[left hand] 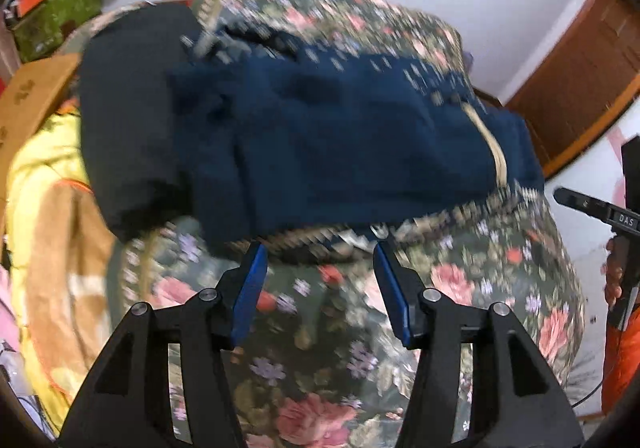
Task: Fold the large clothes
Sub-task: 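Lower the folded hoodie onto the bed and open both tools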
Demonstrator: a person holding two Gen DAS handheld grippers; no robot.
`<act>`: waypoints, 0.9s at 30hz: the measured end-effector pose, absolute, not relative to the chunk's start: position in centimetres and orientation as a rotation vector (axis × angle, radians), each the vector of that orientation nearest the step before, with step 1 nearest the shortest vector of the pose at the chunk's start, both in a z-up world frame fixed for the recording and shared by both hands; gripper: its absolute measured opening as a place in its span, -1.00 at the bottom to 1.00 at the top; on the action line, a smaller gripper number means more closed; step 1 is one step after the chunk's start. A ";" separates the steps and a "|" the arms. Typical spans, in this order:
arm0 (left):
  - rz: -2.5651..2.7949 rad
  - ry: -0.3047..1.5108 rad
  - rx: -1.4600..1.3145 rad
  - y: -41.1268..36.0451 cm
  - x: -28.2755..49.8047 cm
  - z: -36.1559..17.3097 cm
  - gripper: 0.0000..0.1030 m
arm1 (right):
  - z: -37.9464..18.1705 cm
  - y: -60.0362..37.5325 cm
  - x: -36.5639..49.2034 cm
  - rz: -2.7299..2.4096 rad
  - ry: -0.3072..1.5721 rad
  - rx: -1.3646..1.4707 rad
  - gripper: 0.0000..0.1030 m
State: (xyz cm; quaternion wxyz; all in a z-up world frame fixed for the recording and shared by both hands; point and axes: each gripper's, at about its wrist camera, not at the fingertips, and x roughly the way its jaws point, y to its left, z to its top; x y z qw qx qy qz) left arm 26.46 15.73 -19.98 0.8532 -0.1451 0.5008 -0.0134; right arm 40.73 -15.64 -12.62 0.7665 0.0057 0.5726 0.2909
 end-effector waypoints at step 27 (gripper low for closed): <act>0.179 0.892 -0.061 14.4 31.7 -19.4 -0.38 | -13.1 -7.4 42.6 0.628 1.082 -0.200 0.04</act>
